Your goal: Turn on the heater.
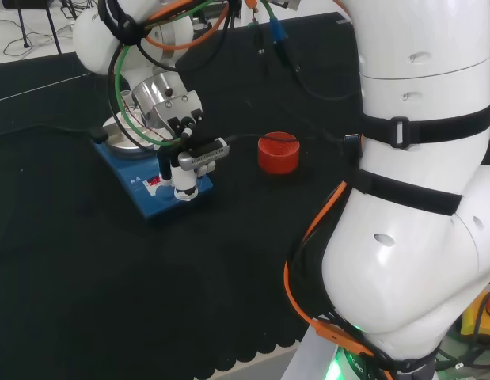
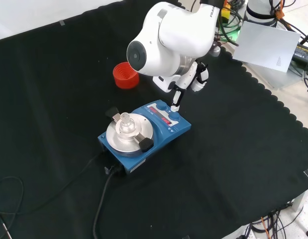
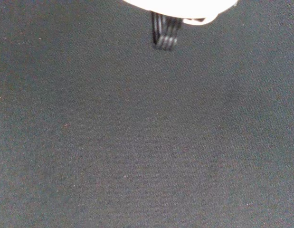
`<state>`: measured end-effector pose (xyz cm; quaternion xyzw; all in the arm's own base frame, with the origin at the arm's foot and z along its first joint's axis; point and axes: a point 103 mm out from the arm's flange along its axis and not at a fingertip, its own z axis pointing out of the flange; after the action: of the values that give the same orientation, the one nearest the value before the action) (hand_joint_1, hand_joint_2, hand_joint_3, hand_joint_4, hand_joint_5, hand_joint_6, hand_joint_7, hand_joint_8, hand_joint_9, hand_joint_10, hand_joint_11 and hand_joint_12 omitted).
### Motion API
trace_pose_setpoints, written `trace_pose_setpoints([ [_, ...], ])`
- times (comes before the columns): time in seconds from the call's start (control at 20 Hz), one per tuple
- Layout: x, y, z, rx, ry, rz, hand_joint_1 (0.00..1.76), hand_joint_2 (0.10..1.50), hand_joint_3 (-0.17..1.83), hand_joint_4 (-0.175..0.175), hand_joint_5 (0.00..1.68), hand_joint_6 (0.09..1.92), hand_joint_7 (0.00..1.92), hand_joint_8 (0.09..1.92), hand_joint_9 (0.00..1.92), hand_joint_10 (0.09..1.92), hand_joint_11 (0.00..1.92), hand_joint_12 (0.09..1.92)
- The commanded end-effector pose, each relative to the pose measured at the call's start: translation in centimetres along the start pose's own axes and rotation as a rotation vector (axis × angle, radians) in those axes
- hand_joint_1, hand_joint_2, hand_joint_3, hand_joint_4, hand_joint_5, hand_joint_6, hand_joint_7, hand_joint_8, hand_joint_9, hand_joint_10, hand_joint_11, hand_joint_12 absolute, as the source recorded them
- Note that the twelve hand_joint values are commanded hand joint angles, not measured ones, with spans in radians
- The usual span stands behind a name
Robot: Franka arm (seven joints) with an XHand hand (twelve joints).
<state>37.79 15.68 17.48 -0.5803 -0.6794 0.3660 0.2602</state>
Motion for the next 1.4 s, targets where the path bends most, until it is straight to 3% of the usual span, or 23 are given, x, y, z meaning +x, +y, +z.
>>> trace_pose_setpoints([
  [0.05, 0.0, 0.3, 0.2, 0.005, -0.002, -0.004, 1.42, 0.66, 1.09, -0.023, 0.28, 0.09, 1.55, 1.71, 1.69, 1.58, 1.64, 1.6],
  [1.4, 0.5, 1.2, 0.9, 0.026, -0.027, 0.018, 1.42, 0.66, 1.1, -0.025, 0.3, 0.09, 1.55, 1.71, 1.69, 1.58, 1.64, 1.6],
])
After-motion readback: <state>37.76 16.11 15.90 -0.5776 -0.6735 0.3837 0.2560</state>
